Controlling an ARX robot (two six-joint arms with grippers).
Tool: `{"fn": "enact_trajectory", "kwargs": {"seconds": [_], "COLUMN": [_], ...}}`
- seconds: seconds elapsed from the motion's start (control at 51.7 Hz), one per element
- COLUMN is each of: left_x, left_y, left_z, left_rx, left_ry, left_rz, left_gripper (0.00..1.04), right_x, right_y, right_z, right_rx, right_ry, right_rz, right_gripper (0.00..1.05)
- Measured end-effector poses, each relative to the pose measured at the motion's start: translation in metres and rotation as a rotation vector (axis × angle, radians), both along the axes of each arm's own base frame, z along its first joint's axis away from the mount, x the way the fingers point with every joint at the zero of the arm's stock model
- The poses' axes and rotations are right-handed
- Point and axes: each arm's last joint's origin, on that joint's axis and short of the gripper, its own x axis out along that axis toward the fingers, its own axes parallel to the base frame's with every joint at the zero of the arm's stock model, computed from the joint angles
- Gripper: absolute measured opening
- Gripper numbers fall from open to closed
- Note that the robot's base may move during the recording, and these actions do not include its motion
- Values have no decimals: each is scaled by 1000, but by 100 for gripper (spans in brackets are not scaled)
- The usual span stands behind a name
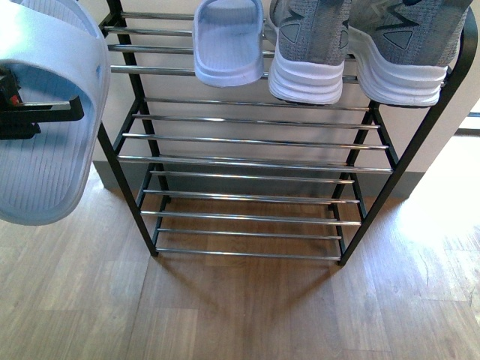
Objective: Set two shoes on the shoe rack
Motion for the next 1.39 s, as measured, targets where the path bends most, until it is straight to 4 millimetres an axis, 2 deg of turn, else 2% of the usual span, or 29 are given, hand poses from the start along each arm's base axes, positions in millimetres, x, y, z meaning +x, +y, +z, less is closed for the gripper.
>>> {"fn": "enact_trajectory", "kwargs": {"seconds": [0.058, 0.29, 0.367, 0.445, 0.677, 0.851, 0.928, 1.006, 1.044, 1.18, 1.393], "left_x": [2, 62, 76, 99, 146, 180, 187, 189, 189, 179, 161], "left_y": [-2, -22, -27, -33, -27, -17, -18, -19, -19, -28, -36], "left_z": [2, 47, 57, 67, 69, 56, 48, 48, 48, 51, 62], "left_rx": [-30, -197, -239, -289, -396, -425, -422, -409, -395, -327, -239], "left_ry": [-6, -2, 12, 39, 125, 222, 262, 283, 287, 281, 245], "left_rz": [40, -108, -150, -194, -198, -233, -223, -234, -235, -260, -232], "left_gripper": [6, 6, 6, 6, 6, 6, 6, 6, 10, 38, 66], "right_x": [0, 0, 0, 0, 0, 0, 0, 0, 0, 0, 0], "right_y": [0, 0, 0, 0, 0, 0, 0, 0, 0, 0, 0], "right_z": [0, 0, 0, 0, 0, 0, 0, 0, 0, 0, 0], "right_rx": [0, 0, 0, 0, 0, 0, 0, 0, 0, 0, 0], "right_ry": [0, 0, 0, 0, 0, 0, 0, 0, 0, 0, 0], "right_rz": [0, 0, 0, 0, 0, 0, 0, 0, 0, 0, 0], "right_gripper": [96, 96, 96, 96, 96, 96, 96, 96, 96, 96, 96]}}
